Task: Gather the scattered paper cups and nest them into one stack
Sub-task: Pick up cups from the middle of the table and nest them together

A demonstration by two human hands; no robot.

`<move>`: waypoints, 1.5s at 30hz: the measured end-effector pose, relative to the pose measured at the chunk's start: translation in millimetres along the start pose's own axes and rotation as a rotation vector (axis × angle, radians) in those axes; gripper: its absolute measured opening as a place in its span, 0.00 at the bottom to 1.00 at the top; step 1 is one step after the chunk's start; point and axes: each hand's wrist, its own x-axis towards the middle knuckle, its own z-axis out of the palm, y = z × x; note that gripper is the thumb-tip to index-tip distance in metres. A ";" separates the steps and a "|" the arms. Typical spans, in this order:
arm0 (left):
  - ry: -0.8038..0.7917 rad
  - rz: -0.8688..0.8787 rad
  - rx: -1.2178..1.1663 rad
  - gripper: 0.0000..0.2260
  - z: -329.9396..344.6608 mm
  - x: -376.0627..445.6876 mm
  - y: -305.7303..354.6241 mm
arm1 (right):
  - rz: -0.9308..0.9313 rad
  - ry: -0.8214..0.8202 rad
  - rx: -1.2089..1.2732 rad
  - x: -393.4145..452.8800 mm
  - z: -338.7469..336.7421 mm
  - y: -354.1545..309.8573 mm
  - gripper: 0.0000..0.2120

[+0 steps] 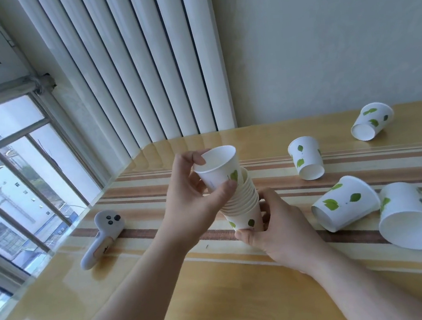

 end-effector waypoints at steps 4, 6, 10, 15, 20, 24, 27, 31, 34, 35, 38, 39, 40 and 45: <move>-0.002 0.010 0.002 0.26 0.9 -2.7 -2.8 | 0.009 0.004 -0.028 -1.4 -0.8 -2.3 0.26; 0.000 0.013 -0.043 0.30 -0.5 -2.0 -2.6 | 0.012 0.029 -0.046 -3.2 -2.0 -3.5 0.25; 0.185 -0.050 -0.039 0.14 -1.8 13.5 -16.3 | 0.011 0.125 -0.099 -7.1 -0.5 -6.5 0.23; 0.176 -0.328 0.369 0.43 1.8 49.9 -51.5 | 0.047 0.161 -0.099 -4.8 0.9 -6.5 0.24; -0.023 -0.425 0.378 0.59 13.4 70.7 -70.6 | 0.050 0.147 -0.091 -3.8 -0.7 -5.9 0.24; 0.130 -0.499 0.170 0.41 9.4 75.3 -95.2 | 0.047 0.138 -0.084 -3.4 -2.1 -4.1 0.23; 0.285 -0.424 0.043 0.34 17.7 69.8 -57.7 | 0.044 0.129 -0.075 -3.6 -2.2 -4.0 0.24; 0.296 -0.297 -0.421 0.19 3.4 63.8 -16.2 | 0.043 0.118 -0.068 -3.6 -2.7 -4.6 0.24; 0.105 -0.177 -0.349 0.24 1.8 46.8 7.6 | 0.040 0.113 -0.078 -4.8 -3.2 -5.5 0.24; 0.037 -0.143 -0.256 0.30 2.8 40.3 11.2 | 0.040 0.113 -0.080 -5.1 -3.3 -6.0 0.24; -0.023 -0.153 -0.016 0.42 7.2 23.8 9.9 | 0.053 0.106 -0.068 -5.5 -3.7 -7.4 0.25; -0.029 -0.160 0.025 0.43 9.0 19.2 6.5 | 0.057 0.101 -0.064 -5.8 -3.5 -7.4 0.25; -0.030 -0.163 0.051 0.44 11.0 14.2 5.2 | 0.059 0.098 -0.061 -6.0 -3.5 -7.5 0.25; -0.027 -0.225 0.045 0.59 8.1 -7.3 -11.2 | 0.072 0.095 -0.038 -6.3 -5.0 -9.0 0.25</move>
